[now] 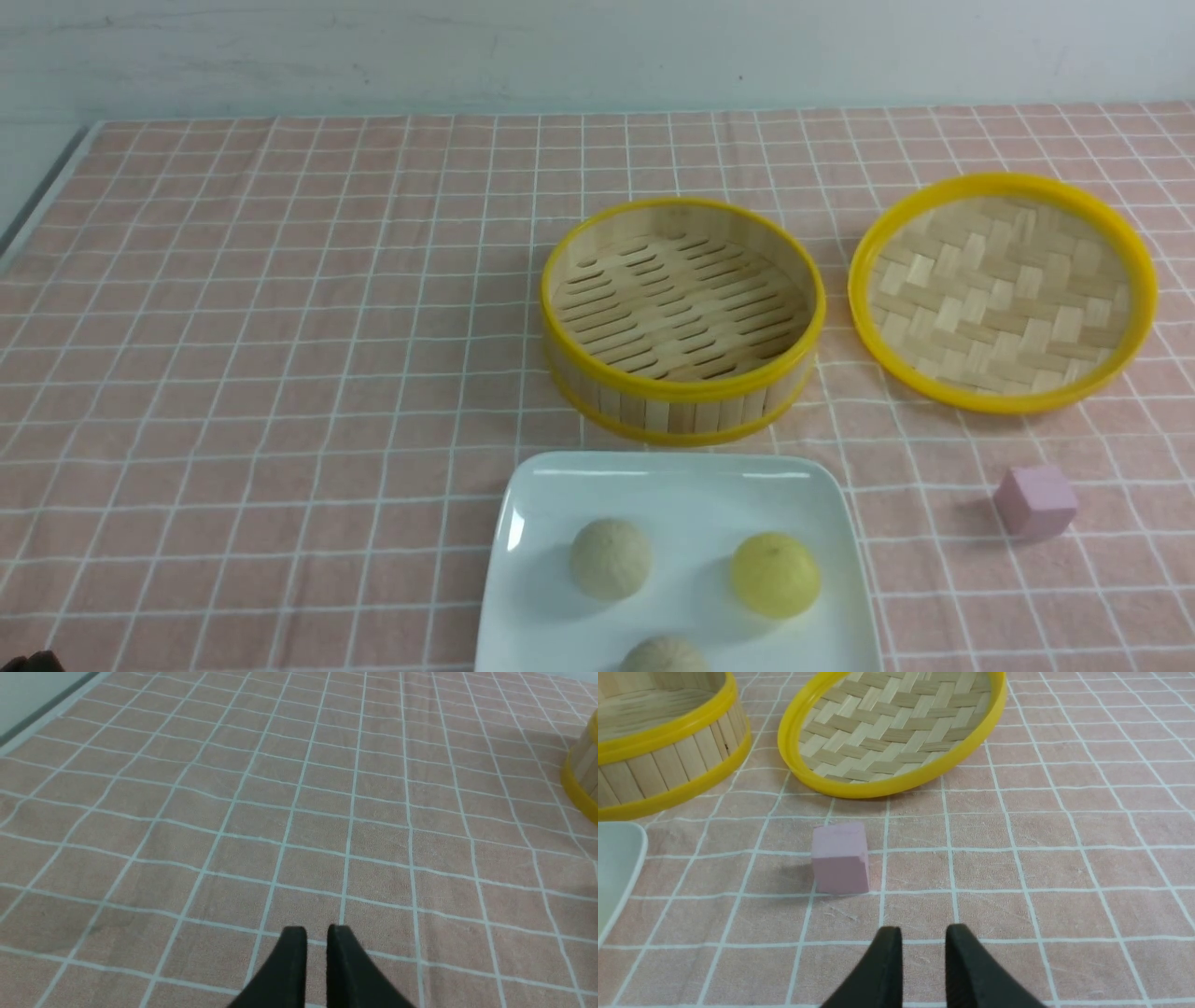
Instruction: Put the steamed buns into the plate on the pink tablecloth.
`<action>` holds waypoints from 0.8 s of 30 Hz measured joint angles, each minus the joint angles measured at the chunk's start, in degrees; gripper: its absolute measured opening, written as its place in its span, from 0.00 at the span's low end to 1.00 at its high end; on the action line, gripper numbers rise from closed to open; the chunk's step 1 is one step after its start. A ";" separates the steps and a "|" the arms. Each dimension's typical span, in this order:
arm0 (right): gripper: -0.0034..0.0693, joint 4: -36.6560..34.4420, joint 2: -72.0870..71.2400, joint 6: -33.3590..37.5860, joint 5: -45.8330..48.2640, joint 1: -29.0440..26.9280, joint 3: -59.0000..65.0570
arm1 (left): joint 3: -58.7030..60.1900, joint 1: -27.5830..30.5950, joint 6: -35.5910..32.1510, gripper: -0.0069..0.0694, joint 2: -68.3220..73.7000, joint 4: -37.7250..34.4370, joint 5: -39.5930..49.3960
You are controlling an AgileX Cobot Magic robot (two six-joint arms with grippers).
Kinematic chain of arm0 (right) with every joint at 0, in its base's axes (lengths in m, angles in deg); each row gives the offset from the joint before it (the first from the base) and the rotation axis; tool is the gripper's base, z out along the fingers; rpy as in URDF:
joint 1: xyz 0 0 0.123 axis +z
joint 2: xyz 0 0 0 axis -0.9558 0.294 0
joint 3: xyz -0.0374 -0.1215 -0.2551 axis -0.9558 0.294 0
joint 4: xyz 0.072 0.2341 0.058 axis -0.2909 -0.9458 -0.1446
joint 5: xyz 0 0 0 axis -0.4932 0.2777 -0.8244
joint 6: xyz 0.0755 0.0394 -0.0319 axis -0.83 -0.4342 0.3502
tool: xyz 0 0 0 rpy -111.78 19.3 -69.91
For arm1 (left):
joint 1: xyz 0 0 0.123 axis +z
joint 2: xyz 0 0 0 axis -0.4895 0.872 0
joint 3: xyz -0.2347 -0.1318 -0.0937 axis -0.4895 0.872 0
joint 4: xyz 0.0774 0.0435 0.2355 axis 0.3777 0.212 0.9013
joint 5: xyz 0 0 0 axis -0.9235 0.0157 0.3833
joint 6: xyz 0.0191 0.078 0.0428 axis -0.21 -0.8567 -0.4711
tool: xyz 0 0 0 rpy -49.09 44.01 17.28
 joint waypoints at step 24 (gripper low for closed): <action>0.32 0.00 0.00 0.00 0.00 0.00 0.00 | -0.06 1.28 0.05 0.24 0.00 -0.21 0.40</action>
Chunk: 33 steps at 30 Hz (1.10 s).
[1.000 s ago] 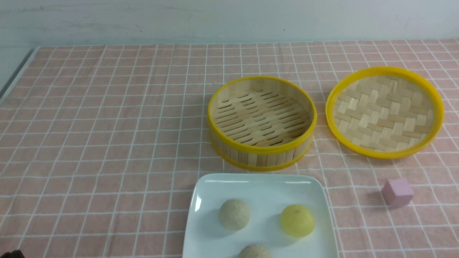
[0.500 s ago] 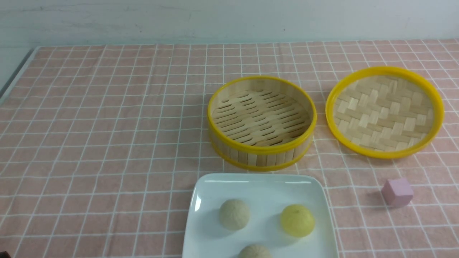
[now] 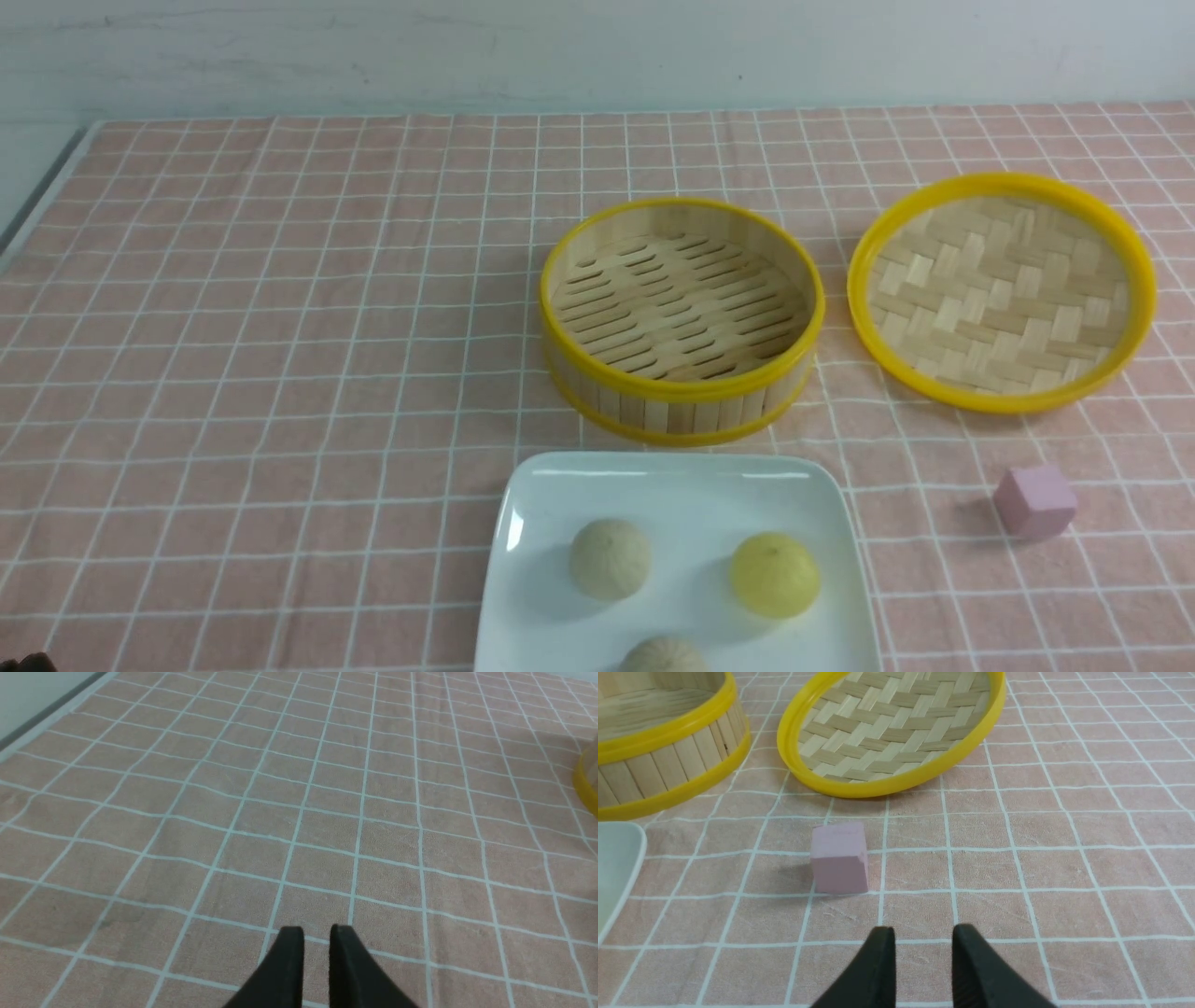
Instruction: Put the steamed buns into the plate on the pink tablecloth.
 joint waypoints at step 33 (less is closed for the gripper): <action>0.34 0.00 0.00 0.00 0.00 0.00 0.00 | 0.00 0.00 0.00 0.26 0.00 -0.06 0.00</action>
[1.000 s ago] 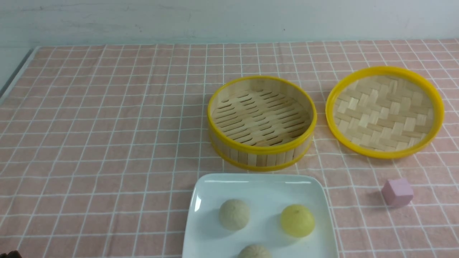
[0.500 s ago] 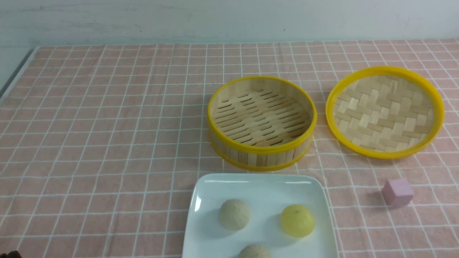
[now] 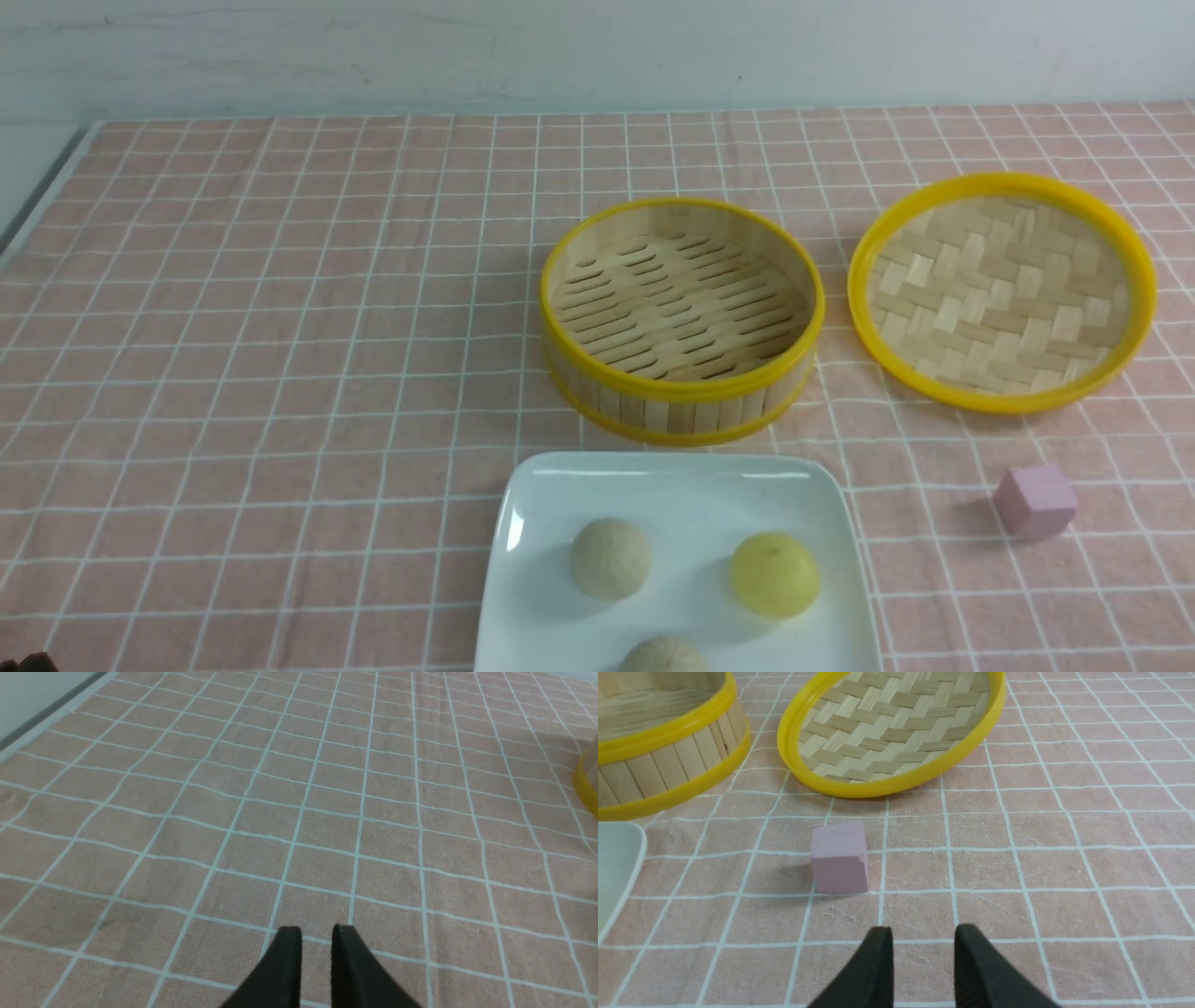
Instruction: Put the steamed buns into the plate on the pink tablecloth.
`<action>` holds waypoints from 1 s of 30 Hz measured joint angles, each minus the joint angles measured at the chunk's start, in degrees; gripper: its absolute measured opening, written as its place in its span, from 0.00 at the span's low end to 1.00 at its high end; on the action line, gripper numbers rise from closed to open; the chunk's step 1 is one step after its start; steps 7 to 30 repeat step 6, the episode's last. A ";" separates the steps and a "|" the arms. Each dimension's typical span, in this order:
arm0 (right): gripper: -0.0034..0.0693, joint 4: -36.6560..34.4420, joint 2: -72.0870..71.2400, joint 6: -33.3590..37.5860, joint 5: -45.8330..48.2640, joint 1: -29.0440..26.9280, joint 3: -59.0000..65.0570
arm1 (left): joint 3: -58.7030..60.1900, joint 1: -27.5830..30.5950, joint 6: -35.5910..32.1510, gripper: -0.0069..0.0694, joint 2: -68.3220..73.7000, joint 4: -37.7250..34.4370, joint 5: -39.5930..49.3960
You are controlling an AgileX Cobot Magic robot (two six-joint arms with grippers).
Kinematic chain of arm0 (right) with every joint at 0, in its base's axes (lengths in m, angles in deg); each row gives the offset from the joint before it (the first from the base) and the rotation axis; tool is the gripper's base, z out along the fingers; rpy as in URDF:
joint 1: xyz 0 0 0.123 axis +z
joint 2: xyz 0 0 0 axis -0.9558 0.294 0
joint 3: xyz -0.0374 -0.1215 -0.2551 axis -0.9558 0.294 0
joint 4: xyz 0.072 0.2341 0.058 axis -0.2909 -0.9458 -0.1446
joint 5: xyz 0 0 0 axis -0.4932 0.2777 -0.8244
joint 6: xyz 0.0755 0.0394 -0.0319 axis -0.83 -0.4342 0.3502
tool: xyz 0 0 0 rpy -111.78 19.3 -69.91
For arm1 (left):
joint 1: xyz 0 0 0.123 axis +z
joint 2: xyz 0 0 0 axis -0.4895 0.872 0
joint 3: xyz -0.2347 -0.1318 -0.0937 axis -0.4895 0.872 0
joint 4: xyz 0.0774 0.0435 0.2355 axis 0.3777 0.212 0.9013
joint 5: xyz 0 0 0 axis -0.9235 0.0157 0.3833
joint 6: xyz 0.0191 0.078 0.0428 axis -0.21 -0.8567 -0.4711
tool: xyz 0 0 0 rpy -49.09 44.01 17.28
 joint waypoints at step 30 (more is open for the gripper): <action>0.36 0.00 0.00 0.00 0.00 0.00 0.00 | 0.00 0.00 0.00 0.26 0.00 0.05 0.00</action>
